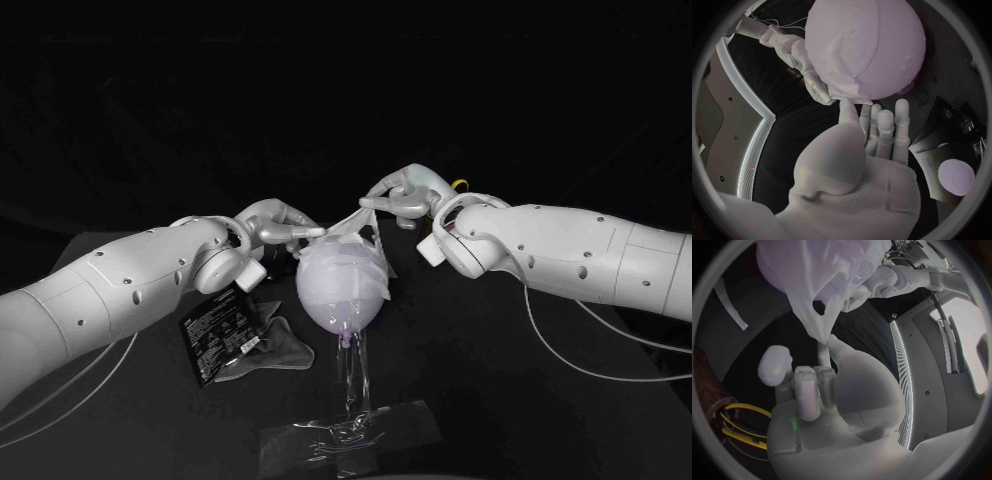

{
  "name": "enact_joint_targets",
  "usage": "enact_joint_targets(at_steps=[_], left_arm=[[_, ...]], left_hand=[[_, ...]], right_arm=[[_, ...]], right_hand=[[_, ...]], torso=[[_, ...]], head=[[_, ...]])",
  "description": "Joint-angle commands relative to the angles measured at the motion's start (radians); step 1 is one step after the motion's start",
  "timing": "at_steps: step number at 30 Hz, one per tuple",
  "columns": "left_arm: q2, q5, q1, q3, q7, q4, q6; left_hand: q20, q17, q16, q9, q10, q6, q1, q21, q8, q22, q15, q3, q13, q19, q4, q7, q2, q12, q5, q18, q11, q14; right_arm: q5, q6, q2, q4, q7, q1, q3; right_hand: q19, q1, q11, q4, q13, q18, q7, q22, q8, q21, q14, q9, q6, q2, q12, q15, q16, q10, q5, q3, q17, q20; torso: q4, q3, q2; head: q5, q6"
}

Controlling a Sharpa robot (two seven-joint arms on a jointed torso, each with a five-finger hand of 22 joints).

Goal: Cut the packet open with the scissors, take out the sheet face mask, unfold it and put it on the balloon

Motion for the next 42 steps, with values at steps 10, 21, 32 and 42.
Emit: enact_joint_targets(at_steps=[10,21,32,42], left_arm=[[0.005,0.034,0.001,0.001,0.030,0.001,0.046],[0.006,0.056,0.001,0.001,0.052,-0.004,0.044],[0.007,0.073,0.001,0.001,0.071,-0.009,0.022],[0.007,0.080,0.001,0.001,0.090,-0.008,-0.015]], left_hand=[[0.009,-0.001,0.007,-0.004,-0.013,0.010,0.021,-0.009,-0.003,-0.002,0.004,0.002,0.000,-0.006,-0.013,-0.011,0.010,0.008,-0.003,0.019,0.004,-0.011],[0.007,0.109,0.045,0.014,0.018,0.089,0.156,0.001,0.037,0.006,-0.014,0.089,0.009,-0.003,-0.102,-0.031,0.088,0.042,-0.003,0.021,-0.020,0.079],[-0.005,0.182,0.070,0.054,0.065,0.106,0.167,0.026,0.074,0.024,-0.046,0.115,0.018,-0.001,-0.126,-0.032,0.097,0.073,-0.004,0.021,-0.054,0.153],[-0.009,0.180,0.073,0.077,0.063,0.094,0.166,0.034,0.085,0.031,-0.053,0.128,0.021,-0.003,-0.124,-0.031,0.101,0.081,-0.003,0.021,-0.059,0.154]], right_arm=[[-0.006,-0.011,-0.002,0.010,0.017,0.002,0.003],[-0.006,-0.012,-0.003,0.009,0.014,0.002,0.003],[-0.006,-0.012,-0.001,0.006,0.013,0.003,0.003],[-0.006,-0.013,0.000,0.004,0.012,0.003,0.003]], right_hand=[[0.009,0.009,-0.005,0.001,0.263,0.006,-0.006,0.124,0.052,0.005,0.104,0.111,0.000,-0.001,0.006,-0.008,0.003,0.103,0.002,0.008,0.263,-0.001],[0.008,0.009,-0.005,0.001,0.263,0.007,-0.006,0.124,0.053,0.004,0.104,0.112,-0.001,-0.001,0.006,-0.008,0.003,0.103,0.002,0.009,0.263,-0.001],[0.008,0.009,-0.005,0.001,0.263,0.007,-0.006,0.124,0.053,0.004,0.104,0.112,-0.001,-0.001,0.006,-0.008,0.003,0.103,0.002,0.009,0.263,-0.001],[0.008,0.008,-0.005,0.000,0.263,0.007,-0.006,0.124,0.055,0.003,0.104,0.114,-0.002,-0.001,0.006,-0.008,0.003,0.103,0.002,0.010,0.263,-0.002]], torso=[[-0.0002,0.0001,0.000],[0.0008,-0.0001,0.000],[0.0003,0.0000,0.000],[0.0003,0.0001,0.000]], head=[[-0.002,0.001],[-0.003,0.000],[-0.001,-0.002],[0.001,-0.001]])
